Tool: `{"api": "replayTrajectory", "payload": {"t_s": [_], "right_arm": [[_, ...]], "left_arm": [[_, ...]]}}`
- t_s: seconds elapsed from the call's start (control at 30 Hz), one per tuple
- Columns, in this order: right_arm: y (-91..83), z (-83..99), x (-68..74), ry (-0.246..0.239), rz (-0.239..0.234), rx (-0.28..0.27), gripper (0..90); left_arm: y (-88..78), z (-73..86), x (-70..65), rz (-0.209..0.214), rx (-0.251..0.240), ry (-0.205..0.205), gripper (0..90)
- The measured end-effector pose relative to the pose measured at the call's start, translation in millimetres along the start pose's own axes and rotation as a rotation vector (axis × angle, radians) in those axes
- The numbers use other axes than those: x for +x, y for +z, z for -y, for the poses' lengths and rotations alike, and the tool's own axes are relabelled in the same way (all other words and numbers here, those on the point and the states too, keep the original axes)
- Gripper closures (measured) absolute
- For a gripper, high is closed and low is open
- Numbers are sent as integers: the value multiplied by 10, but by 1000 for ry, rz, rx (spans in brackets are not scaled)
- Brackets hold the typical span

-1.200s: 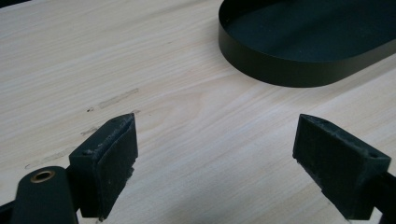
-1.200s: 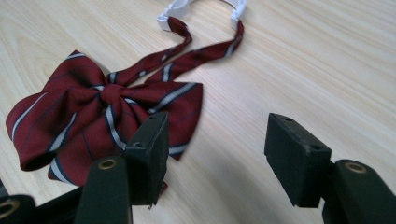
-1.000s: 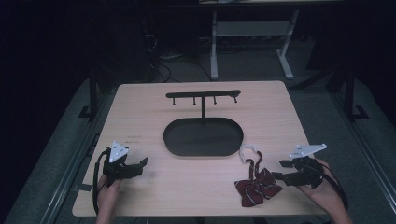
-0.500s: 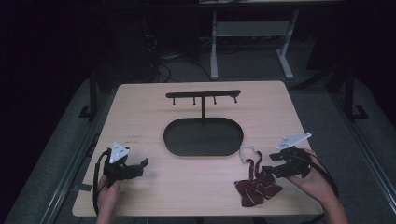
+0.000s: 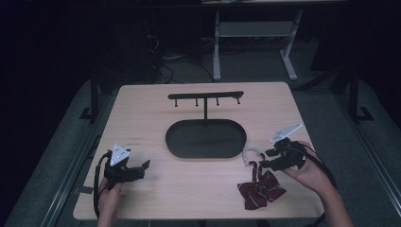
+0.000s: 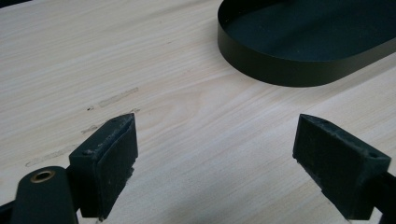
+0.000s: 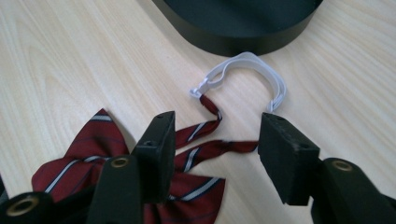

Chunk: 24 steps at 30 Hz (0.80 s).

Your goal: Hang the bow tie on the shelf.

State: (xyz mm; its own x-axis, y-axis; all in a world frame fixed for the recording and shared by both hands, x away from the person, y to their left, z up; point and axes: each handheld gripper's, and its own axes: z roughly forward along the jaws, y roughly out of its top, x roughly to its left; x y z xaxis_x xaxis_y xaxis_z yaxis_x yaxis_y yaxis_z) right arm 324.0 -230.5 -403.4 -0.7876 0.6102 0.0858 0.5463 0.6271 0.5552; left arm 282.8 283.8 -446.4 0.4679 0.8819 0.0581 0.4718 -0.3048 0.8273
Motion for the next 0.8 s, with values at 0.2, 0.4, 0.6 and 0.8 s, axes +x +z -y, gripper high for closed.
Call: {"api": "replayTrajectory", "payload": {"t_s": [0.2, 0.4, 0.6, 0.8], "right_arm": [[77, -180, -54, -10, 5, 43, 523], [199, -305, -145, -6, 14, 93, 562], [362, -371, -251, 13, 25, 116, 592], [487, -378, -344, 31, 71, 148, 612]], "left_arm": [[-9, -1, 20, -3, 5, 5, 136], [-15, -1, 16, -2, 1, 5, 136], [-14, 0, 21, -3, 6, 4, 135], [-11, 1, 27, -3, 8, 4, 136]]}}
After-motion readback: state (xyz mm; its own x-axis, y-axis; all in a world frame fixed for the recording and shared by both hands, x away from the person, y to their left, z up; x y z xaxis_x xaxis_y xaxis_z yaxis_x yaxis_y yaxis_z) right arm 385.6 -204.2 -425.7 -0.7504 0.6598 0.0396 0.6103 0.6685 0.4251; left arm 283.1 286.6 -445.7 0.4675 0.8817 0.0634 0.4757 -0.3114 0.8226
